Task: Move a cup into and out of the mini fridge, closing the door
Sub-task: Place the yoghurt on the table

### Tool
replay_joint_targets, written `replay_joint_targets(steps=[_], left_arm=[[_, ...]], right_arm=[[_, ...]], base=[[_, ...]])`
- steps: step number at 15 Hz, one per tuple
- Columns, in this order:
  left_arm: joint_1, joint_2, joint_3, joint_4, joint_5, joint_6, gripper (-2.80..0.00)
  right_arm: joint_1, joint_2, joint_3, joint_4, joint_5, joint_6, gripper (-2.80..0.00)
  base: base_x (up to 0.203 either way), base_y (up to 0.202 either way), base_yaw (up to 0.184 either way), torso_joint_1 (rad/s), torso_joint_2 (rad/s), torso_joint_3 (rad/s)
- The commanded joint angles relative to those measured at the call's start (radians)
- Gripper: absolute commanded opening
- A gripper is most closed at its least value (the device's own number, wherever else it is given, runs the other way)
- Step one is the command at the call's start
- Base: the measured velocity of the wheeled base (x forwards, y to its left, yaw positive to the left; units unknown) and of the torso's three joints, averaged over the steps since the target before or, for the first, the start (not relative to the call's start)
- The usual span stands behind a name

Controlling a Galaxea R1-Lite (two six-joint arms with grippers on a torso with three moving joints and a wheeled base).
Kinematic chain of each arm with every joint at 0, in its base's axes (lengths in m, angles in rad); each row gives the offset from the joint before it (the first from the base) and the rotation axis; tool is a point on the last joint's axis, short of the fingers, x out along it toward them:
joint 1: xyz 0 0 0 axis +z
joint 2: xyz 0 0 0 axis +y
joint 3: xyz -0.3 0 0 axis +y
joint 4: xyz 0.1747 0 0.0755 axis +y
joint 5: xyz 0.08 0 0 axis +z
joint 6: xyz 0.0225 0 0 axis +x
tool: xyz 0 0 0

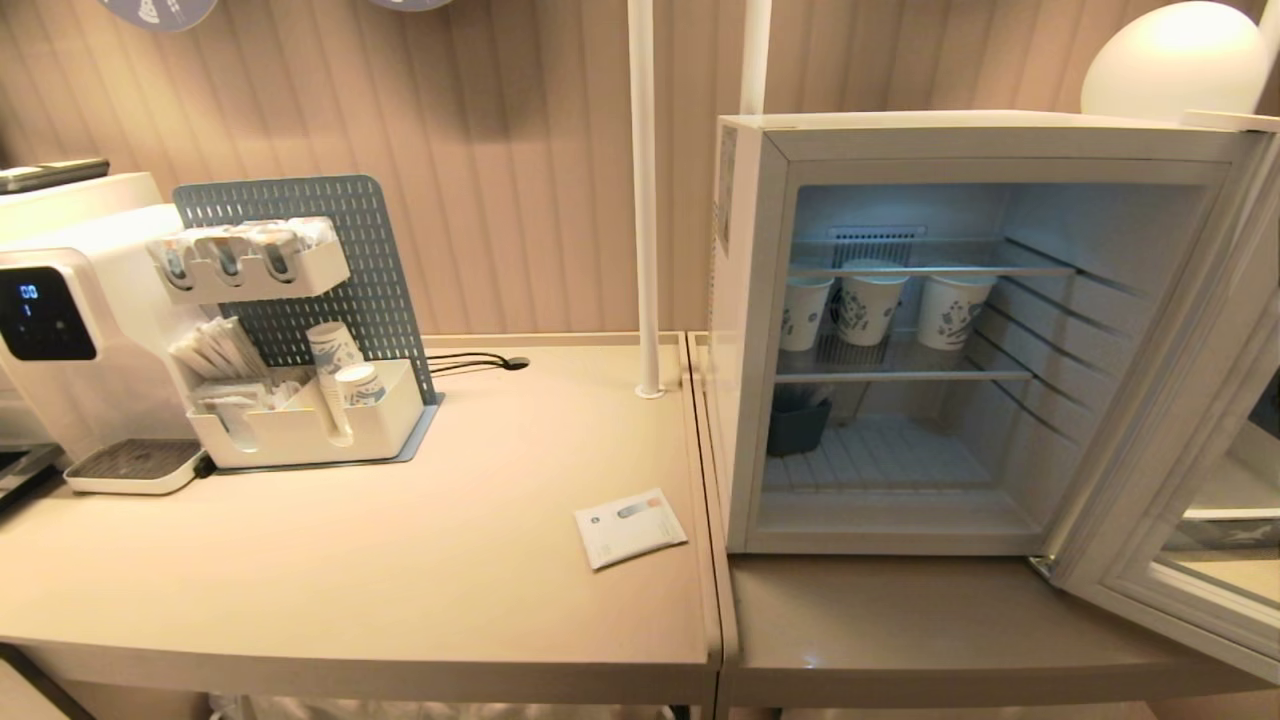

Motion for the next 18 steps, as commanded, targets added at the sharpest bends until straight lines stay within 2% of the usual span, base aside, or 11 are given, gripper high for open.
replay_joint_targets(steps=[1,4,5,6,7,9,11,12,14,16,18], left_arm=[[0.000,-0.002,0.000,-0.001,0.000,0.000,-2.80],[0.000,-0.002,0.000,-0.001,0.000,0.000,-2.80],[0.000,-0.002,-0.001,-0.001,0.000,0.000,-2.80],[0.000,-0.002,0.000,-0.001,0.000,0.000,-2.80],[0.000,-0.002,0.000,-0.001,0.000,0.000,-2.80],[0.000,-0.002,0.000,-0.001,0.000,0.000,-2.80],[0.000,-0.002,0.000,-0.001,0.000,0.000,-2.80],[0.000,-0.002,0.000,-0.001,0.000,0.000,-2.80],[0.000,-0.002,-0.001,-0.001,0.000,0.000,-2.80],[0.000,-0.002,0.000,-0.001,0.000,0.000,-2.80],[0.000,-0.002,0.000,-0.001,0.000,0.000,-2.80]], right_arm=[[-0.146,-0.243,-0.031,0.133,0.066,-0.021,-2.80],[-0.174,-0.438,0.007,0.204,0.183,-0.021,-2.80],[-0.177,-0.467,0.035,0.182,0.201,0.025,-2.80],[-0.179,-0.467,0.076,0.102,0.217,0.097,-2.80],[-0.181,-0.464,0.147,0.013,0.221,0.105,-2.80],[-0.181,-0.462,0.330,-0.188,0.226,0.054,-2.80],[-0.182,-0.461,0.546,-0.411,0.242,-0.045,-2.80],[-0.182,-0.461,0.589,-0.430,0.260,-0.064,-2.80],[-0.182,-0.461,0.588,-0.376,0.366,-0.075,-2.80],[-0.182,-0.461,0.582,-0.328,0.463,0.014,-2.80],[-0.181,-0.461,0.561,-0.147,0.515,-0.031,-2.80]], base=[[0.000,0.000,0.000,0.000,0.00,0.000],[0.000,0.000,0.000,0.000,0.00,0.000],[0.000,0.000,0.000,0.000,0.00,0.000],[0.000,0.000,0.000,0.000,0.00,0.000],[0.000,0.000,0.000,0.000,0.00,0.000],[0.000,0.000,0.000,0.000,0.00,0.000],[0.000,0.000,0.000,0.000,0.00,0.000],[0.000,0.000,0.000,0.000,0.00,0.000],[0.000,0.000,0.000,0.000,0.00,0.000],[0.000,0.000,0.000,0.000,0.00,0.000],[0.000,0.000,0.000,0.000,0.00,0.000]])
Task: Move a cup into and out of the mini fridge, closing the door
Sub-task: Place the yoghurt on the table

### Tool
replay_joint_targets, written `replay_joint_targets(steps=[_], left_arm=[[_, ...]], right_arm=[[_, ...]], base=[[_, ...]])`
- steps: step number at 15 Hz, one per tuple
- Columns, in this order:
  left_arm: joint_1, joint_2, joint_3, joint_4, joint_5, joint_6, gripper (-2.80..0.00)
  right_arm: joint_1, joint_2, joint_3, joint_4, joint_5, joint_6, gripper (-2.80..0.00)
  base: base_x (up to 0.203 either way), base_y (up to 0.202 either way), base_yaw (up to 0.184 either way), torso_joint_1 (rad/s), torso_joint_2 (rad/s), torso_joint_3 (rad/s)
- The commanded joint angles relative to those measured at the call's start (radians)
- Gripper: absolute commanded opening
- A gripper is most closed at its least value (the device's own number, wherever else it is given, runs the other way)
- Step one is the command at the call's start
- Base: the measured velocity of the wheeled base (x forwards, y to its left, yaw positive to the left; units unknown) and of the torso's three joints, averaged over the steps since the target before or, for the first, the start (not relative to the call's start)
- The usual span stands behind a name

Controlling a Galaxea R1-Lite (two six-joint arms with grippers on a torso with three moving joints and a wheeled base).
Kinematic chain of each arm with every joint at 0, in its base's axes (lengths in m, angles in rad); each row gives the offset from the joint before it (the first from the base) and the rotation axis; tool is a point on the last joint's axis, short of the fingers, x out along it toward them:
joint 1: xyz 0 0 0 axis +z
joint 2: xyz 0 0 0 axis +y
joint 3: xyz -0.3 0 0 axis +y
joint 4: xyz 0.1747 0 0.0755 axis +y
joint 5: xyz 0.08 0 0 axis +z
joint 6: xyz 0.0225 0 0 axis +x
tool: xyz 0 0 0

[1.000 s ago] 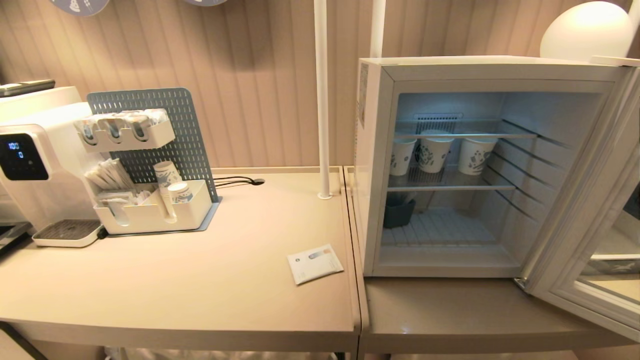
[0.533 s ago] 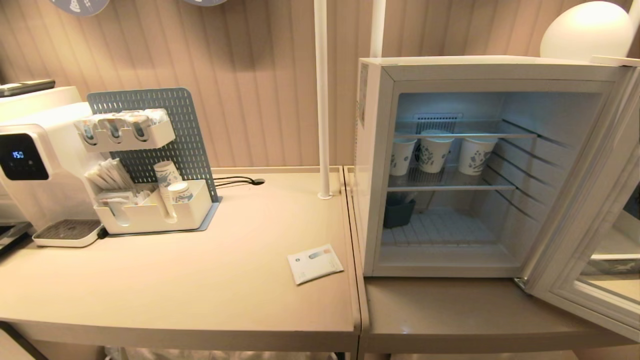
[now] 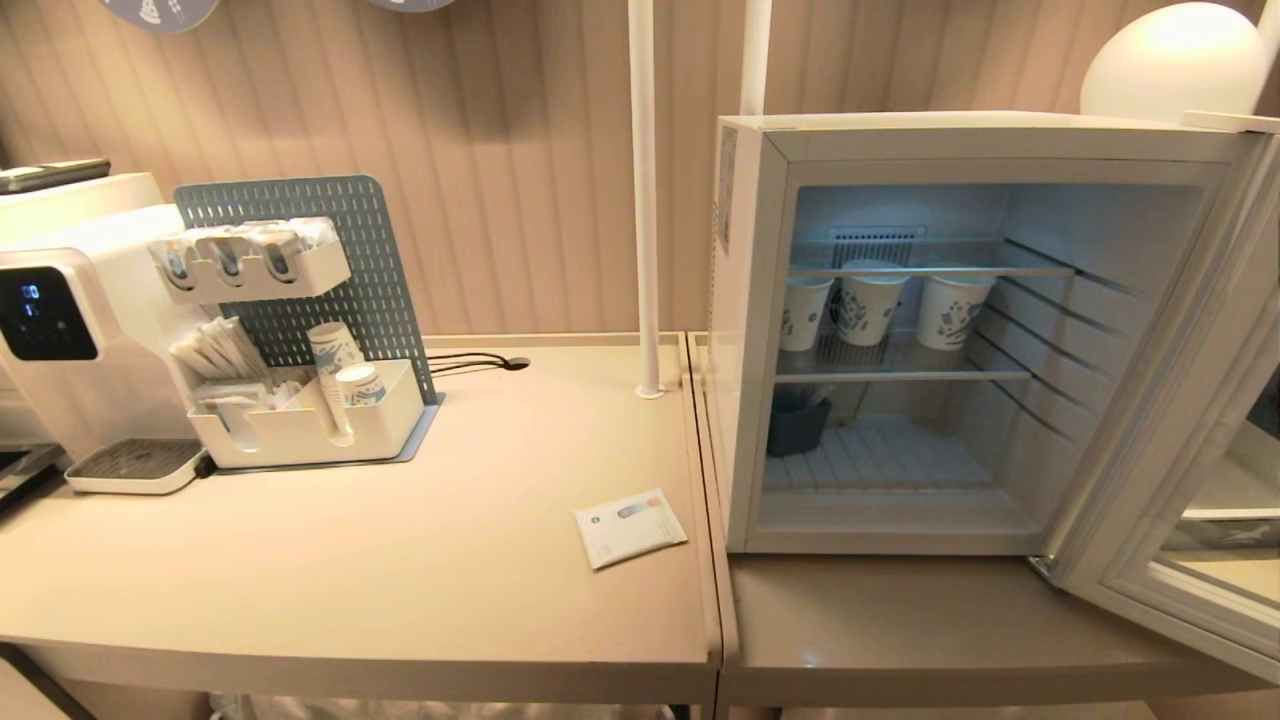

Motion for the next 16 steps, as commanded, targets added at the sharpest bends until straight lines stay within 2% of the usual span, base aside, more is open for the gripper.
replay_joint_targets(steps=[1,2,13,16], left_arm=[[0.000,-0.002,0.000,0.000,0.000,0.000,-2.80],[0.000,-0.002,0.000,0.000,0.000,0.000,-2.80],[0.000,-0.002,0.000,0.000,0.000,0.000,-2.80],[0.000,-0.002,-0.001,0.000,0.000,0.000,-2.80]], right_arm=[[0.001,0.001,-0.023,0.123,0.034,-0.087,-2.80],[0.001,0.001,-0.025,0.118,0.043,-0.108,-2.80],[0.001,0.002,-0.023,0.116,0.036,-0.096,-2.80],[0.001,0.002,-0.023,0.116,0.036,-0.096,-2.80]], base=[[0.000,0.000,0.000,0.000,0.00,0.000],[0.000,0.000,0.000,0.000,0.00,0.000],[0.000,0.000,0.000,0.000,0.00,0.000],[0.003,0.129,-0.009,0.003,0.00,0.002]])
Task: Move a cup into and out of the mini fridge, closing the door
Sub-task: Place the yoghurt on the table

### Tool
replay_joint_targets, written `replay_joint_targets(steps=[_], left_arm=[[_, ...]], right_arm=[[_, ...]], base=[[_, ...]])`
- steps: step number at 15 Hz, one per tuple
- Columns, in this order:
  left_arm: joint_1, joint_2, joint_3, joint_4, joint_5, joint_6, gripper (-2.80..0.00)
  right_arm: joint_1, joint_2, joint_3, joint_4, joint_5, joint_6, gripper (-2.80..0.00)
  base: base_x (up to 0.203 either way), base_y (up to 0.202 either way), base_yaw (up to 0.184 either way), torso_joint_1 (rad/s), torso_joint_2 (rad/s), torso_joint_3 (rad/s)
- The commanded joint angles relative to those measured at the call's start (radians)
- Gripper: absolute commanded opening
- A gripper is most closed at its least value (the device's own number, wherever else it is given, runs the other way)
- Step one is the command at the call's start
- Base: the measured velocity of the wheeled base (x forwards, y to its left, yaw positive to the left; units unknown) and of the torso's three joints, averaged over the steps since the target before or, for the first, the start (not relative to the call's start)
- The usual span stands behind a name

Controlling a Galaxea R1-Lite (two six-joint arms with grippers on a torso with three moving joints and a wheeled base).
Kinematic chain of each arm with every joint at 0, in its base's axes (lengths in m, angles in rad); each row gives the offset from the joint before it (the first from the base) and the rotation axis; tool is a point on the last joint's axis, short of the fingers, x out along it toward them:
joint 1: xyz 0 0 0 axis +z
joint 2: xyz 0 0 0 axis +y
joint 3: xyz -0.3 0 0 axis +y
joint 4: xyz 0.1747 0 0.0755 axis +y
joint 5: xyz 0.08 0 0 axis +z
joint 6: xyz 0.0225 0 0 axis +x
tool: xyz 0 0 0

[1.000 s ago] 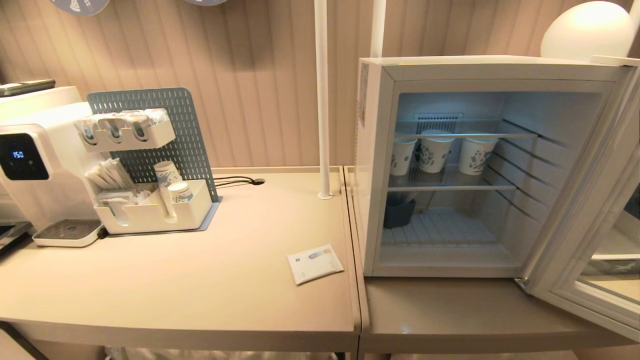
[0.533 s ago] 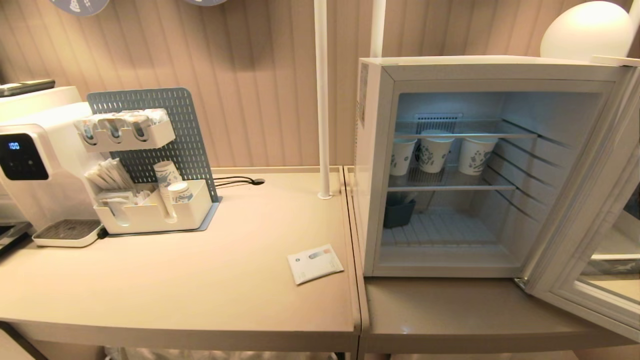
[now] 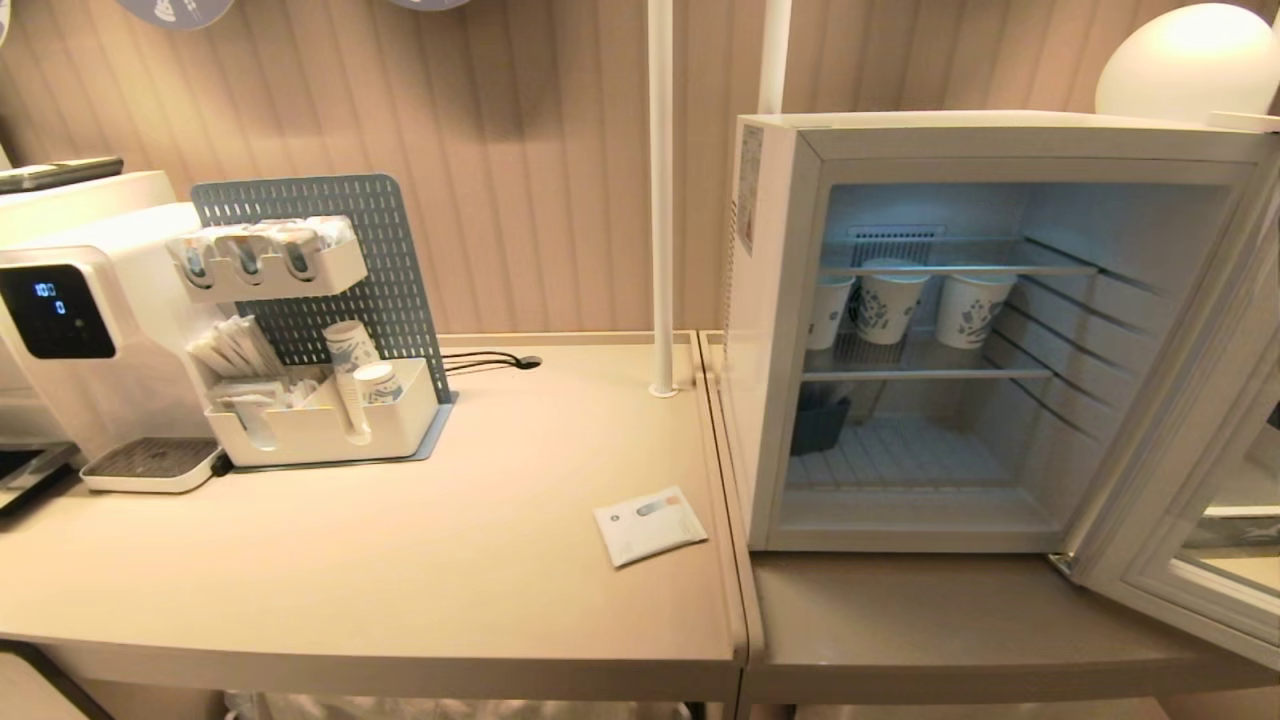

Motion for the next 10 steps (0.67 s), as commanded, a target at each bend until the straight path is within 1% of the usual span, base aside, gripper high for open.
replay_joint_targets(steps=[1,10], left_arm=[[0.000,-0.002,0.000,-0.001,0.000,0.000,-2.80],[0.000,-0.002,0.000,-0.001,0.000,0.000,-2.80]], right_arm=[[0.000,0.003,0.000,0.001,0.000,-0.001,-2.80],[0.000,0.001,0.000,0.001,-0.001,-0.001,-2.80]], base=[[0.000,0.197,-0.003,0.002,0.00,0.004],[0.000,0.193,0.001,0.003,0.00,0.002]])
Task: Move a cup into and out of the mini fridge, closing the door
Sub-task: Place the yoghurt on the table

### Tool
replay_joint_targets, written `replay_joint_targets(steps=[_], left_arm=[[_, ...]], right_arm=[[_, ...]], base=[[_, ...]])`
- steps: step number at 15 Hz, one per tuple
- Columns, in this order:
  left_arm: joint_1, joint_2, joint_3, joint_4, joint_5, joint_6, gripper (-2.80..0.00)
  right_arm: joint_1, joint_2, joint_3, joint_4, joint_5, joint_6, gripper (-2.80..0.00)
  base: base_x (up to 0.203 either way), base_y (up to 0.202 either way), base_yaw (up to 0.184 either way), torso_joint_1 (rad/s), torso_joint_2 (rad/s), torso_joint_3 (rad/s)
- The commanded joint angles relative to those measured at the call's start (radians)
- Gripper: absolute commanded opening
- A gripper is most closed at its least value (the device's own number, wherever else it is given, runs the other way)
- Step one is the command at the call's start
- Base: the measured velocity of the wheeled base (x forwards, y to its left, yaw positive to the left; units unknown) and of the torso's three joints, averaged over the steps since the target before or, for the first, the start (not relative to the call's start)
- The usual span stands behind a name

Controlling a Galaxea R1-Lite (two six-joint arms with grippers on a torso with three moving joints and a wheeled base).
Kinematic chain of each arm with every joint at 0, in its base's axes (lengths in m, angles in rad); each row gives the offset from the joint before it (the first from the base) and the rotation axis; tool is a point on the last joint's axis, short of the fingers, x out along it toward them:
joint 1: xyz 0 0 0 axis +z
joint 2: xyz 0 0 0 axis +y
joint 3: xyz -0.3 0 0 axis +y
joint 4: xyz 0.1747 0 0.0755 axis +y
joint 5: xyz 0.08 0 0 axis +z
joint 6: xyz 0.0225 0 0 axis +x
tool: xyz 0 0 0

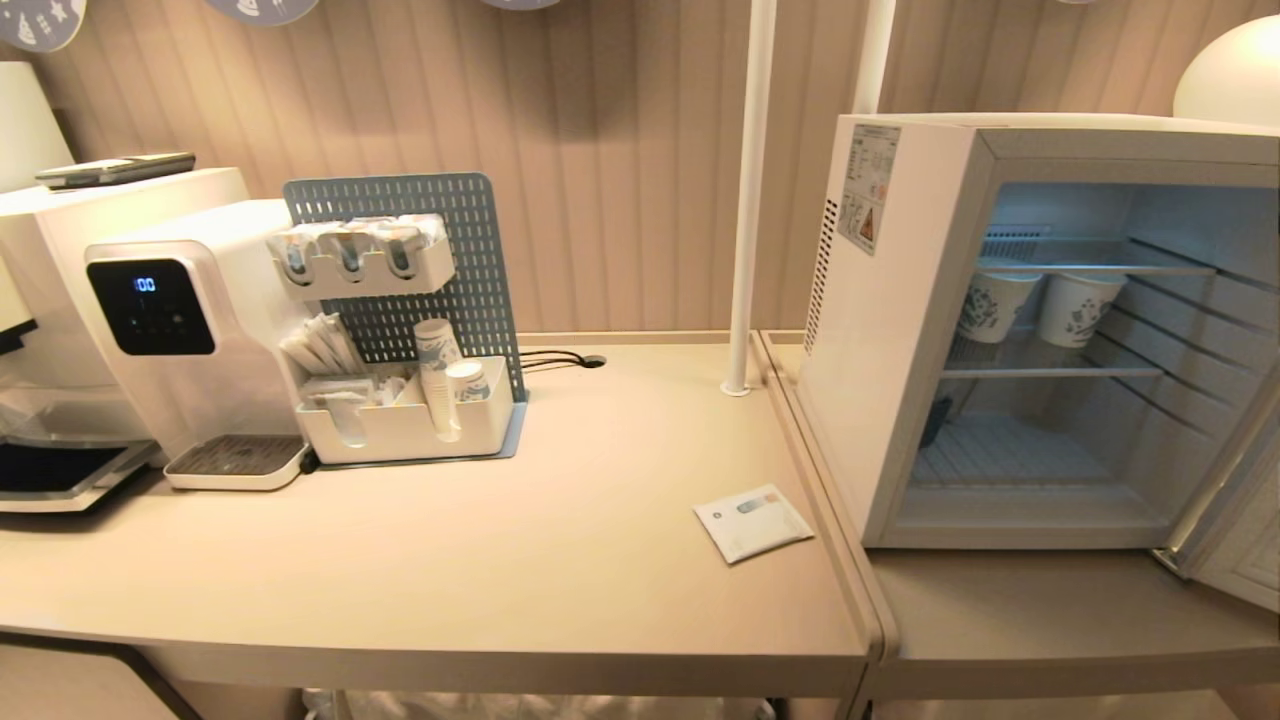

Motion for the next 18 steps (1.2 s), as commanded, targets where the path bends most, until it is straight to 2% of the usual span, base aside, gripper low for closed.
replay_joint_targets(steps=[1,18], left_arm=[[0.000,-0.002,0.000,0.000,0.000,-0.001,-2.80],[0.000,-0.002,0.000,0.000,0.000,-0.001,-2.80]], right_arm=[[0.000,0.002,0.000,0.001,-0.001,-0.001,-2.80],[0.000,0.002,0.000,0.001,0.000,-0.001,-2.80]], base=[[0.000,0.196,0.003,0.011,0.00,-0.005],[0.000,0.193,0.000,0.001,0.00,0.002]])
